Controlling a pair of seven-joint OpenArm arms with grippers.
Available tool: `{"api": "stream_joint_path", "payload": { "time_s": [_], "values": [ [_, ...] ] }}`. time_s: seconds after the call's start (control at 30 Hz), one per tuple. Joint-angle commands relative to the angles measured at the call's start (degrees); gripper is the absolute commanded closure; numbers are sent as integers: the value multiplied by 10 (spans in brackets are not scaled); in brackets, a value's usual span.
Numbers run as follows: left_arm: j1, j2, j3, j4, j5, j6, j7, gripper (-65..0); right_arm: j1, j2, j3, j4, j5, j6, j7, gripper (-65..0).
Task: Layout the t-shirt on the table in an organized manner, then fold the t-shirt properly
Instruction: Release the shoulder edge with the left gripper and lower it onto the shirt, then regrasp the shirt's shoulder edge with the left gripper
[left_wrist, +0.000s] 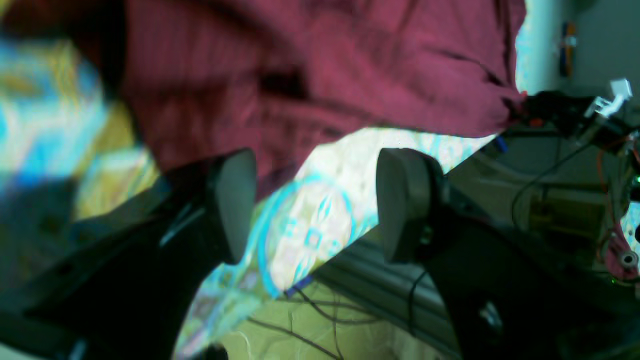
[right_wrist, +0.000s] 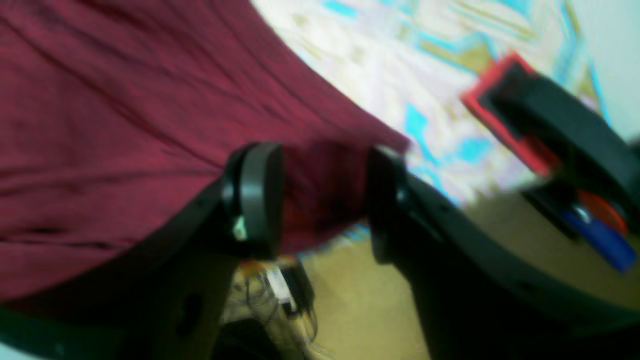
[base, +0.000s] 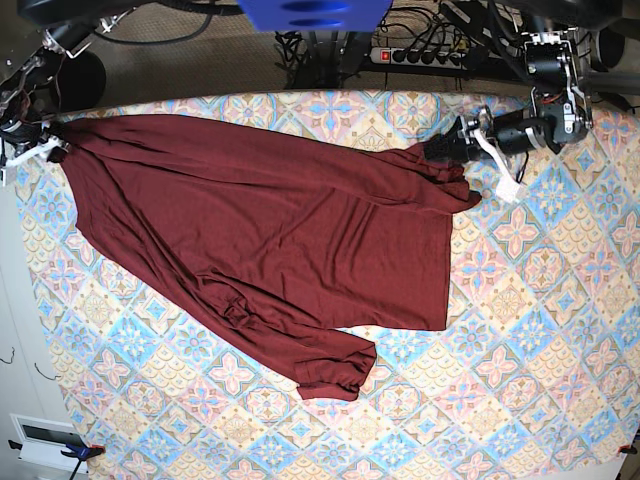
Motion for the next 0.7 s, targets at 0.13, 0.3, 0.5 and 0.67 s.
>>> {"api": "stream_joint_path", "payload": {
  "time_s": [0.13,0.3,0.5,0.67],
  "values": [
    [13,-3,-19,-5,-15,-2,-6,-379,0,16,3,12,5,1,6,-264],
    [6,24,-17,-71,-13,-2,-6,-379,1,16,2,12,4,1,6,-264],
    [-35,64,-16,-125,-13,-2,-6,-379,1,16,2,12,3,1,6,-264],
    [-74,84,-20,-190,-13,-2,-6,-379,1,16,2,12,4,1,6,-264]
  ]
}}
